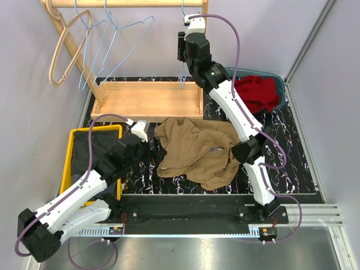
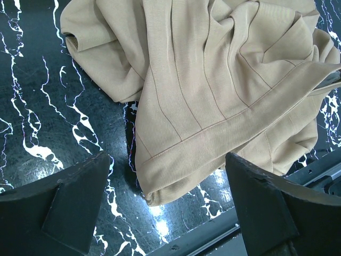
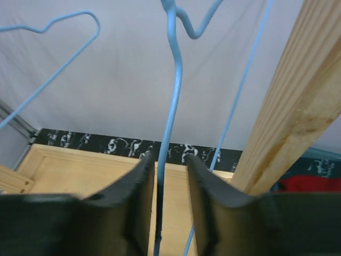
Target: Place the skirt on the hanger
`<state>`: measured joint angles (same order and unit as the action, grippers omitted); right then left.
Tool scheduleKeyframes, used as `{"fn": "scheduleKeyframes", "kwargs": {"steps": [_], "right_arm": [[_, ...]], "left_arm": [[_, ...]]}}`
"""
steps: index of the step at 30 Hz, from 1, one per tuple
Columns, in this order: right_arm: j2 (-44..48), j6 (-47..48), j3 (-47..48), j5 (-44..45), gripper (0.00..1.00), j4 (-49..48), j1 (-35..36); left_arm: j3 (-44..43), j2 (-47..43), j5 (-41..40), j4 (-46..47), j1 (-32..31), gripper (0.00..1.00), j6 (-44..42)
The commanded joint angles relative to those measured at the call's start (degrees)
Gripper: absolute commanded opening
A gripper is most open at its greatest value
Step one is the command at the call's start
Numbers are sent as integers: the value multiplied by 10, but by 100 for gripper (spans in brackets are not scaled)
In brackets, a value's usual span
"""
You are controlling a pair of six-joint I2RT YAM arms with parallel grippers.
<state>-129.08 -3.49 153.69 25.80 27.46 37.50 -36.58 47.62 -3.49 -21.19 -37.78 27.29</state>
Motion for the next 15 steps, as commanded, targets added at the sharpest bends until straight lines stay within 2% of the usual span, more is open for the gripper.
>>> {"fn": "scheduleKeyframes", "kwargs": {"steps": [1,2,3,5,15], "right_arm": [[50,4,-17,31,30,-8,-1],[54,4,-24,31,24,-8,-1],[63,8,-28,31,13,-8,-1],[71,12,-35,32,2,-7,-1],[125,31,-27,-21,0,-9,-1]], "left_arm": [[1,3,-4,12,1,93,3],[1,5,-2,13,1,93,3],[1,7,-1,15,1,93,3],[0,9,1,17,1,93,4],[-4,13,-6,17,1,93,4]]}}
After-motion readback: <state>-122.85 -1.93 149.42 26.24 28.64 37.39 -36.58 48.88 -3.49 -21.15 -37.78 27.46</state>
